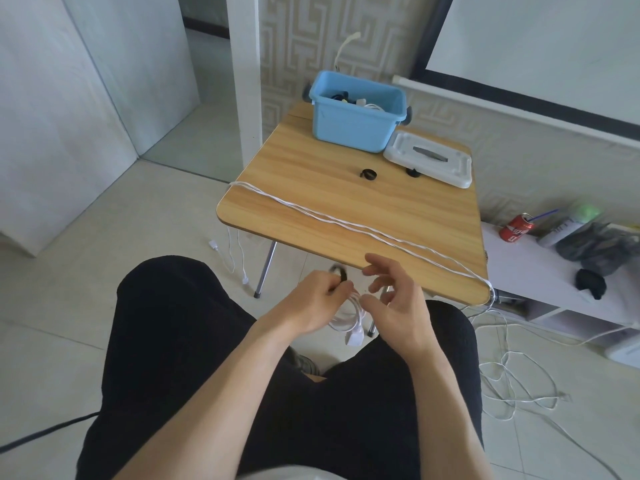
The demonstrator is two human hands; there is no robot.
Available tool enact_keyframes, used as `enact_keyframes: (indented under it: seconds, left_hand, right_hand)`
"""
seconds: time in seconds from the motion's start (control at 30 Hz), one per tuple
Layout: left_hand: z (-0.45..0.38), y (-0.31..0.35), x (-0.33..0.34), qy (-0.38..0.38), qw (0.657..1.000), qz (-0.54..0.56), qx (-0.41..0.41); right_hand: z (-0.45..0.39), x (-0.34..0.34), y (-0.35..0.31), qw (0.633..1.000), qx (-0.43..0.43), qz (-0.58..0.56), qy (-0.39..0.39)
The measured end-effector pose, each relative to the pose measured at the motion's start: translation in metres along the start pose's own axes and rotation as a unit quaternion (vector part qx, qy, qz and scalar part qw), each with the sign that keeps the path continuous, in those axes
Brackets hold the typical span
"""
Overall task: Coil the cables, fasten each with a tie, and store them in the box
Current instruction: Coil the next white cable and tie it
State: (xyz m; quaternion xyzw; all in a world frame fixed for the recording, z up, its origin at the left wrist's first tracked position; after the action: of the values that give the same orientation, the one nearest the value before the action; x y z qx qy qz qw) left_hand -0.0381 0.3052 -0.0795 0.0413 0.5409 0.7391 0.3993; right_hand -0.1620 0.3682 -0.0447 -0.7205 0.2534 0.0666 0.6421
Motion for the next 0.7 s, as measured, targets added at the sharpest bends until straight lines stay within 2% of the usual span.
enact_keyframes:
  seconds: [0.03,0.17,0.27,0.37,0.6,0.7]
  left_hand:
    - [0.001,0.001,-0.001,-0.001,1.0,0.005,0.003]
    - [0.001,0.0,-0.008,-0.013,0.999,0.034,0.0]
    - [0.0,-0.006,-0.01,-0.006,0.999,0.032,-0.028]
    - [0.0,-0.01,-0.01,0.044,0.998,0.027,-0.028]
    - [0.0,0.001,-0.018,0.146,0.989,-0.019,0.019]
    - [0.002,0.003,-0.019,0.164,0.985,0.018,0.046]
  right_hand:
    - [0.001,-0.001,0.001,1.0,-0.003,0.023,-0.002]
    - [0.007,0.016,0.006,0.996,0.032,-0.007,-0.084]
    - [0.008,0.016,0.007,0.996,0.045,0.007,-0.073]
    - [0.009,0.015,0.01,0.995,0.068,0.008,-0.072]
    - [0.012,0.013,0.024,0.993,0.109,-0.024,0.035]
    - [0.015,0.012,0.025,0.986,0.123,-0.076,0.084]
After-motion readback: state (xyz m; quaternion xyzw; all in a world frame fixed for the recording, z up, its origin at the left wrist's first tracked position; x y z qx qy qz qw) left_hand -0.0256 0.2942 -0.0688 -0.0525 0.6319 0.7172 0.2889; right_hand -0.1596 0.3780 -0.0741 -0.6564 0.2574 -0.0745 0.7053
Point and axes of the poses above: each hand's wrist, its own z-axis away from the middle knuckle, its own x-axis out of the palm, y = z × x, the point moved 8 cm from there along -z, towards the middle knuckle, and after that the axes turned 12 degrees about -x, right-handed, at the moved point
